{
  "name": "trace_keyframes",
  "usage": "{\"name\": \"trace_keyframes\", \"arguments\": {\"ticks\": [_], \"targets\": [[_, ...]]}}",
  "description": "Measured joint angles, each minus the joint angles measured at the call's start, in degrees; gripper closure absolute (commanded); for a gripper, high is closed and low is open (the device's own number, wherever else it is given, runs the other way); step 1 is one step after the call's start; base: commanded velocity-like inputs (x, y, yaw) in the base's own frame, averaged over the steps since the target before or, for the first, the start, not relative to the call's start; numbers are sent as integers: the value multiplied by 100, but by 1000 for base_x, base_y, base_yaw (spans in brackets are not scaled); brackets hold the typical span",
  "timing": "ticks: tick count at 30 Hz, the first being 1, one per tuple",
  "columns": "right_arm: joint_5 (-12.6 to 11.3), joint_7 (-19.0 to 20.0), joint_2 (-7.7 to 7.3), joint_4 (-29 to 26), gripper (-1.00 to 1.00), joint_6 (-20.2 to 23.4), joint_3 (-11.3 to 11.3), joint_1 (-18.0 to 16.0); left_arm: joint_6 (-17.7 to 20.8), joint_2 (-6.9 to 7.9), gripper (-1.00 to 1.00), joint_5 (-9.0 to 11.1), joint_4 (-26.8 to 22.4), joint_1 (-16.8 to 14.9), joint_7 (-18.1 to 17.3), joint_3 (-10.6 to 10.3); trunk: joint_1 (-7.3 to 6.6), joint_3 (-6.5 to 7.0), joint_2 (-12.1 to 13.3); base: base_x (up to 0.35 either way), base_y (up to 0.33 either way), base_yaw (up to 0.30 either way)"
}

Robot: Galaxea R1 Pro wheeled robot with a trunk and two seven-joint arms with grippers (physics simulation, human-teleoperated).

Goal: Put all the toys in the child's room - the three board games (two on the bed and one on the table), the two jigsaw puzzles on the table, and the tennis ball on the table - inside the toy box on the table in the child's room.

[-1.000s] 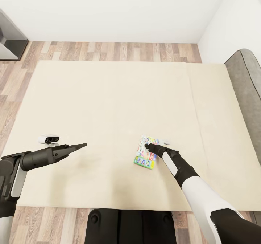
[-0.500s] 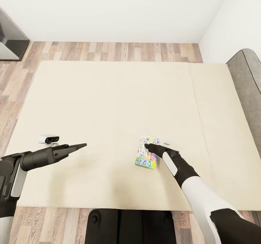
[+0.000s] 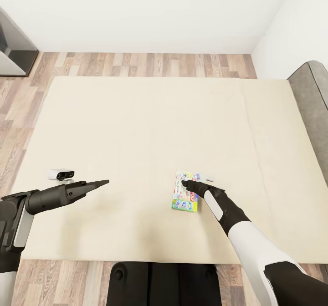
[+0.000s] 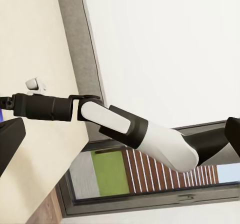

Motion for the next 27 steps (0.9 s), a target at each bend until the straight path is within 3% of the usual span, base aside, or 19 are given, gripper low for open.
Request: {"name": "trace_keyframes", "arguments": {"ticks": [27], "targets": [[-1, 0, 1, 0, -100, 0, 0, 0, 2, 0, -100, -2, 0, 0, 0, -1, 0, 0, 0, 0, 52, 0]]}}
